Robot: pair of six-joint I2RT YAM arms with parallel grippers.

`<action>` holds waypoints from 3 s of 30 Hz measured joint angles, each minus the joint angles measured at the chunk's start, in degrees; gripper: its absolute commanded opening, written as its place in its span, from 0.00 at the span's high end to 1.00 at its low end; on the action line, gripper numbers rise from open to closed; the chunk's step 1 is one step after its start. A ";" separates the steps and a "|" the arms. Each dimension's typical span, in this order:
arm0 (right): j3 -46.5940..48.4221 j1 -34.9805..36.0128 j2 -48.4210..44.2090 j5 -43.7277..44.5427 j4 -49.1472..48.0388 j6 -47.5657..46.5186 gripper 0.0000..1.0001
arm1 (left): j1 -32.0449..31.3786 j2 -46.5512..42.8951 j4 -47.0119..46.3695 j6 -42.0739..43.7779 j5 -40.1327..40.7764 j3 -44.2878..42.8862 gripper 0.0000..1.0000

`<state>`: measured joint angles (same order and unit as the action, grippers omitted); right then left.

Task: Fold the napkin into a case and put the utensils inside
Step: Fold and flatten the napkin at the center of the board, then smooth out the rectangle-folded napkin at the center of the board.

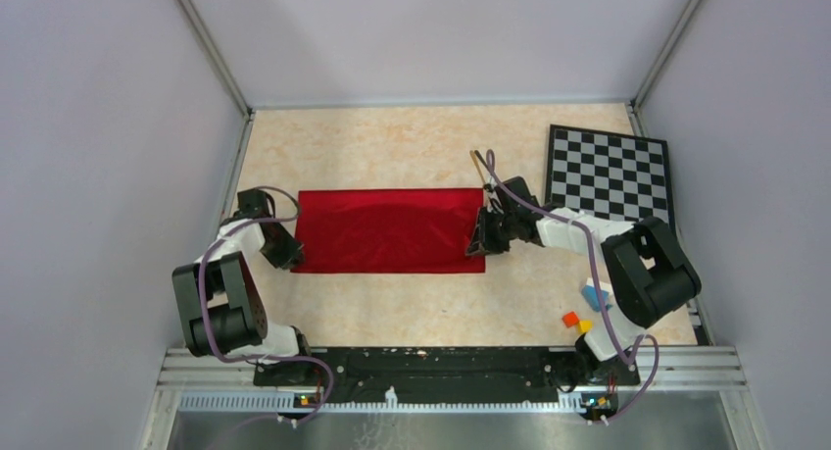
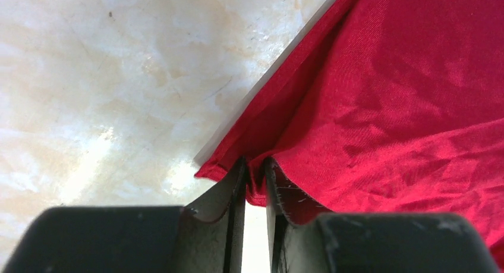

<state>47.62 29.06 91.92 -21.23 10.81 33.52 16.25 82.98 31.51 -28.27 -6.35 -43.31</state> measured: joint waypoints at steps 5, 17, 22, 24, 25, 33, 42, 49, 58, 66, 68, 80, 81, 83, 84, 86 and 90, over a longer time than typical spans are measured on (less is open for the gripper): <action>0.02 0.39 -2.36 1.77 5.95 -2.45 0.54 | 0.00 -2.73 2.64 -0.09 1.29 -0.24 0.38; 3.58 0.79 -11.93 2.91 13.16 -7.26 0.49 | 0.00 -13.94 4.74 2.95 -4.74 -4.68 0.17; 4.22 0.81 -2.99 -2.78 6.51 -5.77 0.50 | -0.02 -5.16 0.09 4.46 -12.66 -4.57 0.15; 4.13 0.81 -0.59 -3.76 5.33 -5.22 0.49 | -0.02 -0.66 -1.44 4.74 -14.51 -4.13 0.14; 4.00 0.81 -0.09 -3.89 4.85 -5.11 0.49 | -0.02 0.68 -1.64 4.83 -14.84 -3.89 0.14; -1.79 0.85 0.48 -3.89 0.74 -4.17 0.48 | -0.20 3.32 -0.90 3.85 -11.93 -3.85 0.07; 10.25 -0.15 1.29 -2.91 3.32 -4.94 0.40 | -0.13 -3.56 -4.92 4.79 -16.33 -6.10 0.01; 24.13 -4.90 15.23 -6.71 -4.15 -2.75 0.41 | -1.22 10.84 -18.80 -1.51 -27.41 -15.69 0.01; 27.82 -9.01 25.64 -9.75 -6.54 -0.02 0.43 | -1.53 25.24 -23.82 -4.20 -29.11 -23.56 0.01; 27.85 -9.62 26.21 -8.87 -6.54 -1.18 0.43 | -1.36 26.25 -19.58 -0.76 -23.78 -26.51 0.01; 27.85 -9.55 25.83 -8.81 -6.32 -1.20 0.43 | -1.42 25.88 -19.26 -0.09 -23.78 -26.95 0.01; 29.68 -9.40 26.34 -11.37 -9.99 1.62 0.44 | -1.73 27.21 -19.19 -0.74 -23.45 -30.10 0.01; 29.59 -9.49 26.67 -11.17 -10.01 1.53 0.44 | -1.68 27.91 -18.93 -0.48 -22.62 -30.08 0.01; 28.63 -9.73 27.02 -10.38 -10.03 0.96 0.44 | -1.53 28.85 -18.16 0.11 -21.18 -30.08 0.01; 27.98 -9.88 27.02 -9.84 -9.92 0.55 0.44 | -1.27 29.05 -18.05 0.31 -21.20 -30.21 0.01; 27.21 -10.29 26.97 -9.70 -9.94 0.02 0.44 | -0.92 29.05 -17.03 1.31 -19.69 -30.86 0.01; 27.19 -10.23 26.32 -8.81 -9.11 -1.40 0.44 | -0.46 28.94 -15.45 3.39 -16.55 -31.85 0.01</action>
<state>74.81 18.83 118.24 -30.04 1.69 32.12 15.79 111.92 16.05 -24.88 -22.90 -75.16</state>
